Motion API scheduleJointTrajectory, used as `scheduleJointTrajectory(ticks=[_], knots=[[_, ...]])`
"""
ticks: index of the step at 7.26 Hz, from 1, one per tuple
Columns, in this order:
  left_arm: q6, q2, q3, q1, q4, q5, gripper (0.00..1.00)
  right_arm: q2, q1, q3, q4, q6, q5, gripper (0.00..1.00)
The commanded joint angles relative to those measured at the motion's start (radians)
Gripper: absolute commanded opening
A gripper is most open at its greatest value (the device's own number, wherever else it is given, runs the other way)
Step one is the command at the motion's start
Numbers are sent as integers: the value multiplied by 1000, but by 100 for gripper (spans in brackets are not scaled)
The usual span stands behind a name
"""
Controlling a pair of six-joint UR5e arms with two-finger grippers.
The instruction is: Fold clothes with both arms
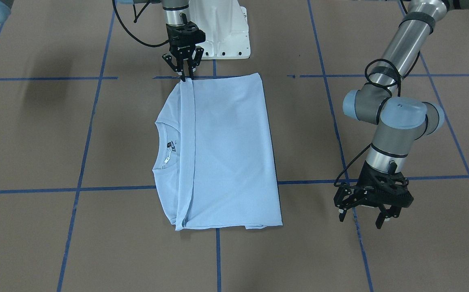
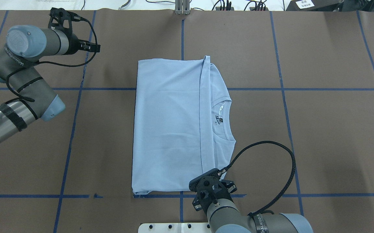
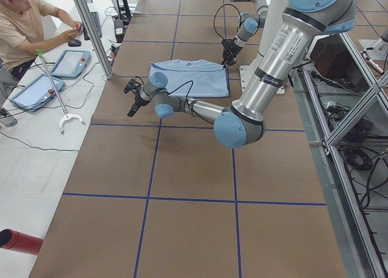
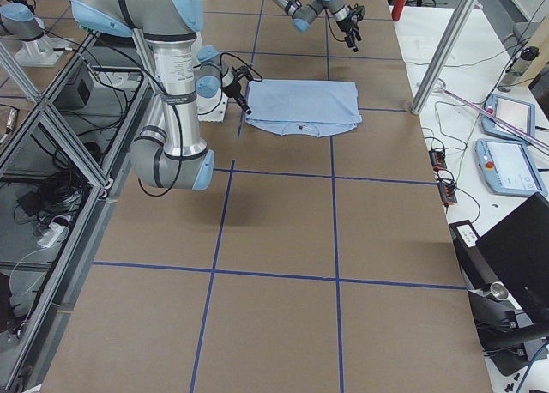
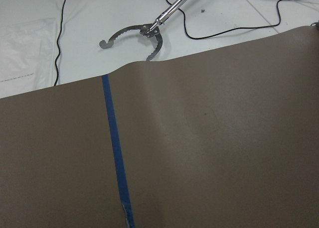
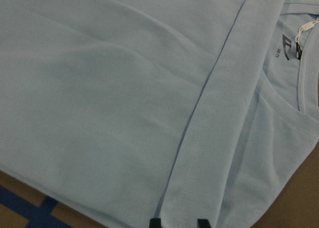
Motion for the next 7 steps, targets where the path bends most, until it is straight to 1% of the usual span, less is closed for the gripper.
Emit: scheduleJointTrajectory(ticks=[1, 2, 3, 4, 5, 6, 7], knots=[[0, 0, 0, 0, 0, 0, 100, 1, 0, -4, 0, -2, 1, 36], [0, 0, 0, 0, 0, 0, 100, 5, 0, -8, 0, -2, 1, 32], [0, 0, 0, 0, 0, 0, 100, 7, 0, -10, 0, -2, 1, 23], [0, 0, 0, 0, 0, 0, 100, 8, 0, -8, 0, -2, 1, 10], [0, 0, 0, 0, 0, 0, 100, 8, 0, -8, 0, 0, -2, 0], [0, 0, 0, 0, 0, 0, 100, 8, 3, -1, 2, 15, -23, 0], [0, 0, 0, 0, 0, 0, 100, 10, 12, 4, 0, 15, -23, 0]])
